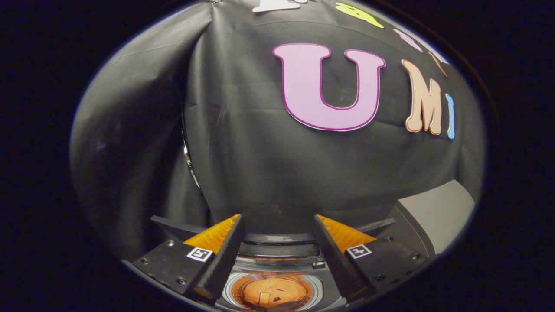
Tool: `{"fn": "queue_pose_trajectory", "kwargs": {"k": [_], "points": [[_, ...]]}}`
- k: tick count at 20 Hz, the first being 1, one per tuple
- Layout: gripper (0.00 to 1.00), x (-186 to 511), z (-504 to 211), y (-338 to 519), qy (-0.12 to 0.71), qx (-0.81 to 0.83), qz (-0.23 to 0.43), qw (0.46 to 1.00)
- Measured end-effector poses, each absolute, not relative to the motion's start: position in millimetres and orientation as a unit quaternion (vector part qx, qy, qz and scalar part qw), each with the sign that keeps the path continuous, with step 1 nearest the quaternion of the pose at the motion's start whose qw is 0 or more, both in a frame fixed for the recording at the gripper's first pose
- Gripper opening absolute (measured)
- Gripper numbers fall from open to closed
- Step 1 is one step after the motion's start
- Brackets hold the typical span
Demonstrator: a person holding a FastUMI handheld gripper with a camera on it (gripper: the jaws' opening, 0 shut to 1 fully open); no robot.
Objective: Put the clothes into the washing machine and then close the washing machine lid.
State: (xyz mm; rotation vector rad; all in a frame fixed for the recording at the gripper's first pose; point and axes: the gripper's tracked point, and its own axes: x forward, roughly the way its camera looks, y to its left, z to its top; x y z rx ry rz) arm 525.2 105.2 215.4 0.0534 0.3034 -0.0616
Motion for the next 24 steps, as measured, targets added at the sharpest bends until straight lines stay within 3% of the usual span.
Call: {"fn": "queue_pose_trajectory", "kwargs": {"k": [24], "points": [[0.96,524.3,209.9,109.3,0.164,0.049,-0.022,0.985]]}}
